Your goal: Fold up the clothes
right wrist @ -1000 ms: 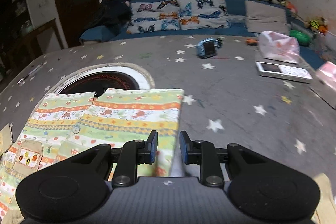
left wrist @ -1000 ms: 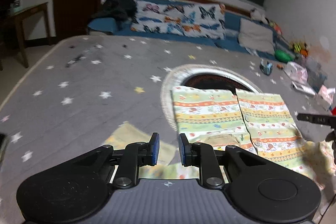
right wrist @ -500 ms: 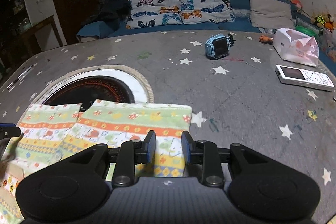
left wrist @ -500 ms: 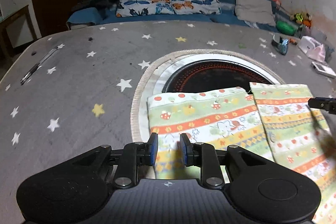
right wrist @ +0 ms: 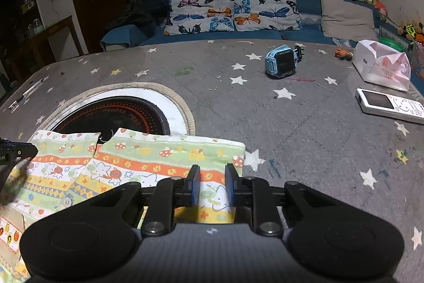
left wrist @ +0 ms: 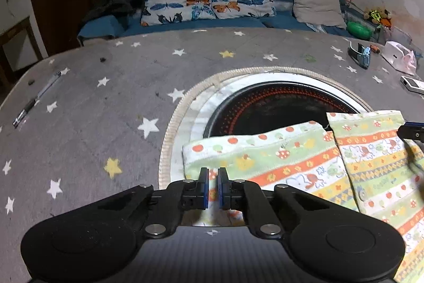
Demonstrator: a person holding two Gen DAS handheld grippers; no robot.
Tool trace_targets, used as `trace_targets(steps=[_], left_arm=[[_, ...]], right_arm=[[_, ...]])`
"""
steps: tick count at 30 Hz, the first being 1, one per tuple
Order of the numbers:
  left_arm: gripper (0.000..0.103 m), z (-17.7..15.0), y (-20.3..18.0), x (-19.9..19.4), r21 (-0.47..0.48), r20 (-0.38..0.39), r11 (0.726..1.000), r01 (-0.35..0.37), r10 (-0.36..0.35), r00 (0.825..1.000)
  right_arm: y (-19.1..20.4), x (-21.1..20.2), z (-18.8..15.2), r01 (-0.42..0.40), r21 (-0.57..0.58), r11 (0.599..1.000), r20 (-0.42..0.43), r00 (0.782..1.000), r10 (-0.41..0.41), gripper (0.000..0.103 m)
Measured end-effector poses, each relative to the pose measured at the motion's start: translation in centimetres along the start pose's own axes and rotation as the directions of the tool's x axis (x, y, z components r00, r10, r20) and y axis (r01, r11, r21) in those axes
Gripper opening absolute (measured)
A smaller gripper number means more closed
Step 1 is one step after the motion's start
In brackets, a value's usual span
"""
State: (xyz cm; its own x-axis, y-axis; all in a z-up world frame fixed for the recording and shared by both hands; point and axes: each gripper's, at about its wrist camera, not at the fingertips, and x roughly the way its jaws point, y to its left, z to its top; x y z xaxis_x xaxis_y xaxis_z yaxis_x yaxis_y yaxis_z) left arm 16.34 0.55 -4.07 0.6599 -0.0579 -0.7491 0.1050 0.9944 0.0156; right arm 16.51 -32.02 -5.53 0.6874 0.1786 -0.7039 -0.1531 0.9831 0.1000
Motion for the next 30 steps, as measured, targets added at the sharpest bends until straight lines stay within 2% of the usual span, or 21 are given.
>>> trace_targets(steps=[6, 10, 12, 14, 15, 17, 18, 21, 22, 27, 30], left_arm=[[0.008, 0.1, 0.1, 0.2, -0.011, 0.014, 1.0, -0.013, 0.013, 1.0], [0.01, -0.1, -0.2, -0.3, 0.001, 0.037, 0.999, -0.046, 0.046, 0.998], [0.01, -0.2, -0.4, -0.5, 0.015, 0.052, 0.998, -0.068, 0.067, 0.996], [0.017, -0.2, -0.4, -0.4, 0.015, 0.049, 0.997, -0.074, 0.073, 0.996], [0.017, -0.1, -0.3, -0.2, 0.01, 0.043, 0.997, -0.073, 0.072, 0.996], [0.016, -0.1, -0.1, 0.0, 0.006, 0.041, 0.998, -0.07, 0.07, 0.997], [0.016, -0.1, -0.1, 0.1, 0.008, 0.042, 0.998, -0.069, 0.068, 0.997], [0.003, 0.1, -0.1, 0.5, 0.016, 0.049, 0.997, -0.078, 0.077, 0.996], [0.0, 0.2, -0.1, 0.6, 0.018, 0.051, 0.996, -0.082, 0.081, 0.995], [0.0, 0.9, -0.1, 1.3, 0.032, 0.074, 0.993, -0.115, 0.112, 0.991], [0.0, 1.2, 0.0, 1.4, 0.03, 0.075, 0.993, -0.11, 0.108, 0.991]], right_arm=[[0.0, 0.1, 0.1, 0.032, -0.022, 0.999, 0.017, 0.999, -0.031, 0.021], [-0.3, 0.0, 0.1, 0.048, -0.023, 0.999, 0.028, 0.998, -0.048, 0.028], [-0.6, 0.2, 0.2, 0.041, -0.015, 0.999, 0.017, 0.999, -0.041, 0.028], [-0.8, 0.3, 0.2, 0.034, -0.005, 0.999, 0.013, 0.999, -0.034, 0.029], [-0.8, 0.3, 0.2, 0.027, -0.003, 1.0, 0.014, 1.0, -0.027, 0.028], [-0.8, 0.4, 0.2, 0.016, 0.0, 1.0, 0.015, 1.0, -0.016, 0.025], [-0.7, 0.4, 0.3, 0.015, -0.004, 1.0, 0.017, 1.0, -0.015, 0.016], [-0.2, 0.6, 0.5, 0.026, -0.024, 0.999, 0.03, 0.999, -0.025, 0.008], [-0.1, 0.7, 0.6, 0.03, -0.028, 0.999, 0.035, 0.999, -0.029, 0.006], [0.1, 1.6, 1.6, 0.058, -0.033, 0.998, 0.056, 0.997, -0.057, 0.004], [0.1, 2.2, 2.2, 0.067, -0.039, 0.997, 0.049, 0.997, -0.065, 0.005]])
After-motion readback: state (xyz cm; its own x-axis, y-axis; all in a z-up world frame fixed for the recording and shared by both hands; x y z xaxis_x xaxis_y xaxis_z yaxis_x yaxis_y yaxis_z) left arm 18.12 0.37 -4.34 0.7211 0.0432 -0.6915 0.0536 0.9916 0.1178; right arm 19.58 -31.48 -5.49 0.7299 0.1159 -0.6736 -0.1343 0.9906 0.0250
